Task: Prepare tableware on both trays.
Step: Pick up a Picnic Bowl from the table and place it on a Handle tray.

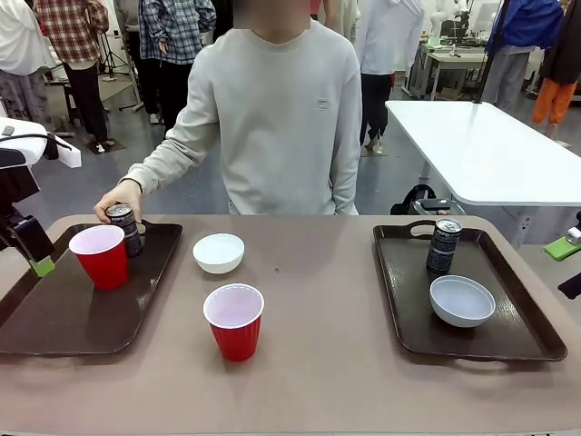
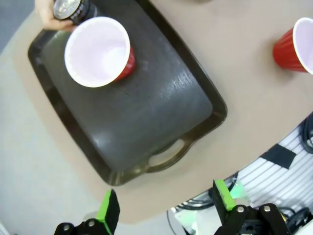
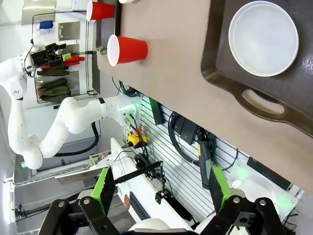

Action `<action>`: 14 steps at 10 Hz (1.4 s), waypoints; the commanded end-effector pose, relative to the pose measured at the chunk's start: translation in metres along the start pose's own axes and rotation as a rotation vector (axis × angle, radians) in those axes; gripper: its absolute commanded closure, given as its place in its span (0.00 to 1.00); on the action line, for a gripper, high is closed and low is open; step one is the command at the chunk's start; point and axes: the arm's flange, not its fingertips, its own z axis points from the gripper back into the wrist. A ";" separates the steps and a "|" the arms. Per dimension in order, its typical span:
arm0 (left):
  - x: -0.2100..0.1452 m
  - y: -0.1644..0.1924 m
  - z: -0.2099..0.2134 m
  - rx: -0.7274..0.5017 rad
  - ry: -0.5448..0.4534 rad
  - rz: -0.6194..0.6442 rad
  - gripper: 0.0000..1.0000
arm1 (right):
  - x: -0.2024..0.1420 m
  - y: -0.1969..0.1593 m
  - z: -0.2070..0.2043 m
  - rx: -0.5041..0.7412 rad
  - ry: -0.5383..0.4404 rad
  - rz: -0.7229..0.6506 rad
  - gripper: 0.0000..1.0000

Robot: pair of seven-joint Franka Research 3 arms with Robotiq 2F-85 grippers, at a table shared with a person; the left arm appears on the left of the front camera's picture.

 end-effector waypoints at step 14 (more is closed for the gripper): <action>0.233 -0.033 -0.097 -0.067 -0.041 0.194 0.00 | 0.002 0.000 0.000 0.019 -0.010 0.002 0.00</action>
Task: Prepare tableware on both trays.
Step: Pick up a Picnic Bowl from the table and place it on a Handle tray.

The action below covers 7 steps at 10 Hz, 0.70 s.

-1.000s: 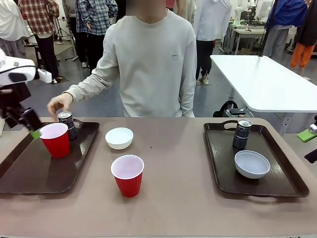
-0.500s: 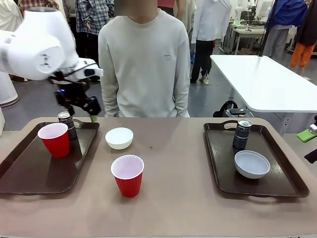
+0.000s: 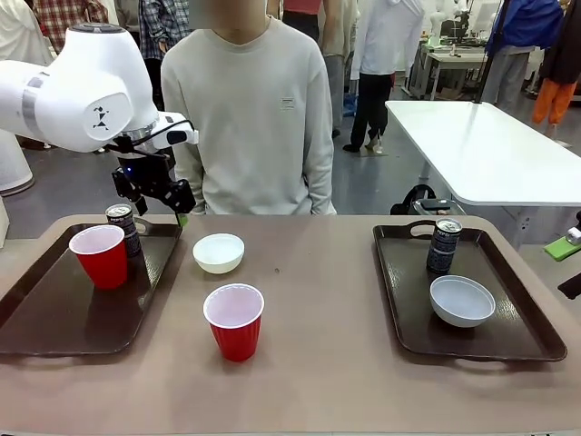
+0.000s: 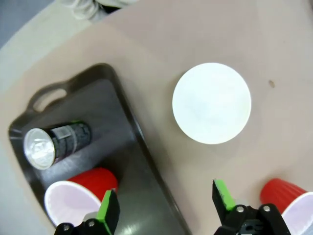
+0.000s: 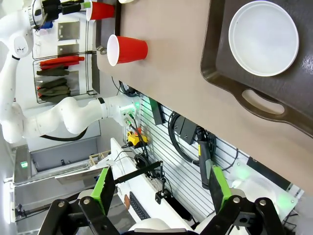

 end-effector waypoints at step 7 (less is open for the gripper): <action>0.044 -0.023 -0.102 -0.057 -0.023 0.043 0.57 | 0.002 0.000 -0.001 0.020 -0.010 0.002 0.00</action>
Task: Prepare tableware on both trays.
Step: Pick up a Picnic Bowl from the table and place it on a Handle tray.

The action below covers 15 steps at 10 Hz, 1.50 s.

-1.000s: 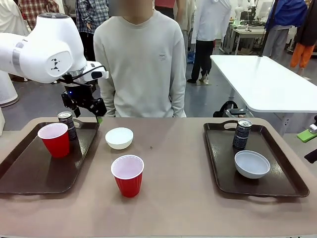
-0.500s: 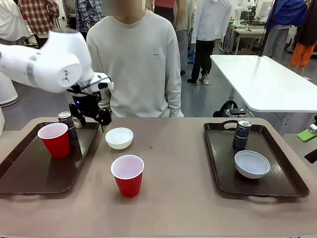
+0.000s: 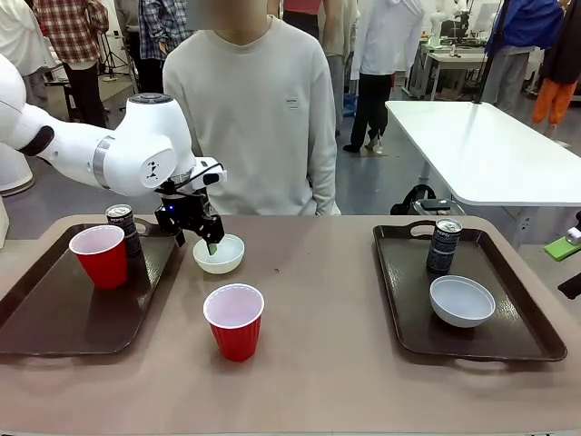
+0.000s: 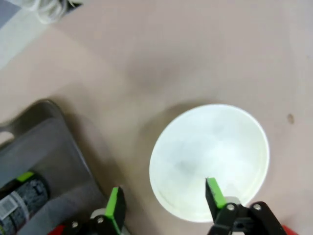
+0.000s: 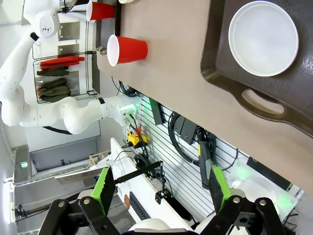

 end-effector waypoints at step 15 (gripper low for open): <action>-0.095 0.016 0.168 0.032 -0.011 0.082 1.00 | 0.002 0.000 -0.001 0.020 -0.010 0.003 0.00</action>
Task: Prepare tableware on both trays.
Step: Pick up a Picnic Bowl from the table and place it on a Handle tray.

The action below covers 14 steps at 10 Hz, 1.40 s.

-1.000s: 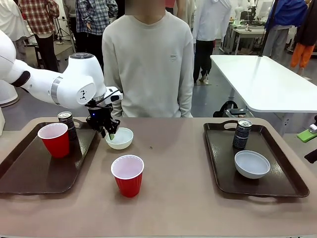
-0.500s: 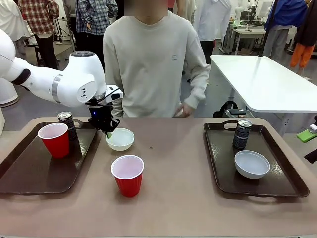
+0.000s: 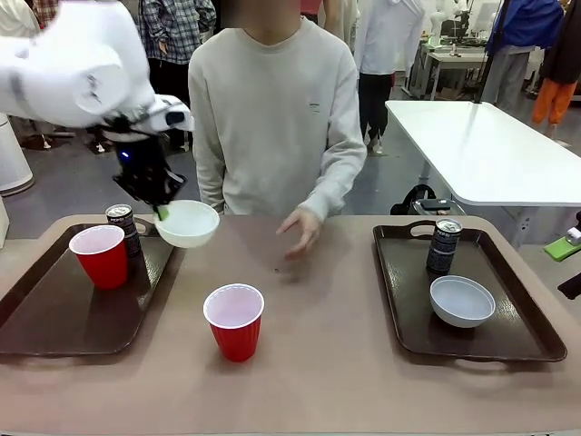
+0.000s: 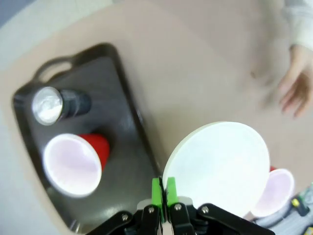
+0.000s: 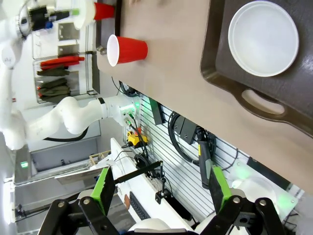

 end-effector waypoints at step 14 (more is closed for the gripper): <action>-0.093 0.100 -0.071 0.003 0.034 0.021 0.96 | 0.001 0.000 0.000 0.020 -0.011 0.003 0.00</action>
